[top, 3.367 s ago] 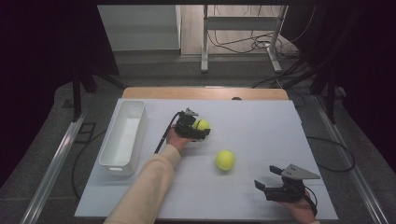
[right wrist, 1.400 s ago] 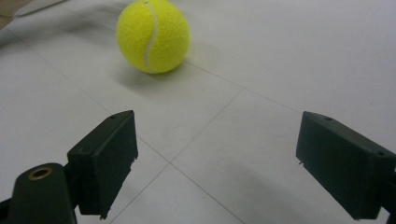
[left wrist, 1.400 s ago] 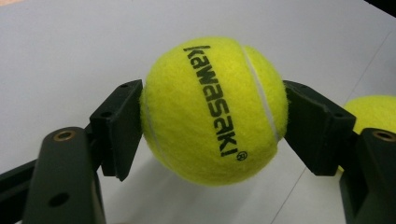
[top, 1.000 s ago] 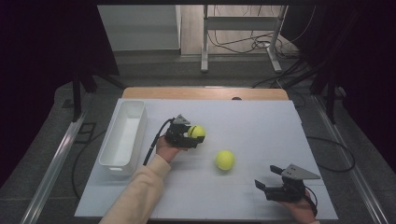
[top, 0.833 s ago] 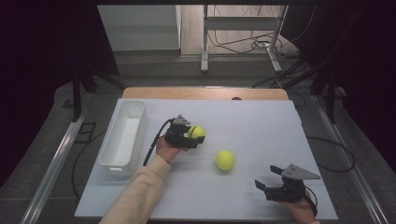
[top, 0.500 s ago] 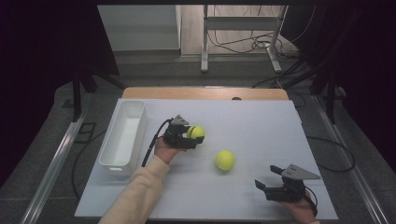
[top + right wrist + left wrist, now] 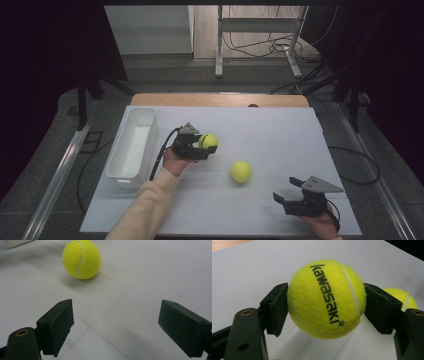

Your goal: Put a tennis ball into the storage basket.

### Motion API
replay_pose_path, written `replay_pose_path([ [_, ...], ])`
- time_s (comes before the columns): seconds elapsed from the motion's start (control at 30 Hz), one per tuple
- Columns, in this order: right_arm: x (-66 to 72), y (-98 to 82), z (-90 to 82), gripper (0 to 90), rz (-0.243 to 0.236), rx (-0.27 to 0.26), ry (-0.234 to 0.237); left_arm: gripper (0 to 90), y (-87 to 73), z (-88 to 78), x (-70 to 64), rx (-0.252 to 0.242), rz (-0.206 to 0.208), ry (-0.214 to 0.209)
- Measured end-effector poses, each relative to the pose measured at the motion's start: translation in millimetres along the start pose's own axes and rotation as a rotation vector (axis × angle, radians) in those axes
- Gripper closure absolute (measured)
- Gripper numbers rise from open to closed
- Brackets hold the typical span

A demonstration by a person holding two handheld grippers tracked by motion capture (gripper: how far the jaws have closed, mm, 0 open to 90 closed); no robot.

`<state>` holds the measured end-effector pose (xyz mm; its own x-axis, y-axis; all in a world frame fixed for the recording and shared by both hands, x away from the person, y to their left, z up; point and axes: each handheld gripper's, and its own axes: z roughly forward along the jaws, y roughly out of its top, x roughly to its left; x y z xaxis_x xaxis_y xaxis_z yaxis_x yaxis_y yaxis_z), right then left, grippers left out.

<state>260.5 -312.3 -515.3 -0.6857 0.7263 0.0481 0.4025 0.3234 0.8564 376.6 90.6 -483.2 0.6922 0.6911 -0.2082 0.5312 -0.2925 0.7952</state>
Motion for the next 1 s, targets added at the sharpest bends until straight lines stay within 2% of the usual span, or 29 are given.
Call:
replay_pose_path([
  [1.0,0.5,0.2,-0.1,13.6,-0.013,0.004,-0.013,26.3,7.0,-27.0,-9.2,-0.052,0.024,-0.01],
])
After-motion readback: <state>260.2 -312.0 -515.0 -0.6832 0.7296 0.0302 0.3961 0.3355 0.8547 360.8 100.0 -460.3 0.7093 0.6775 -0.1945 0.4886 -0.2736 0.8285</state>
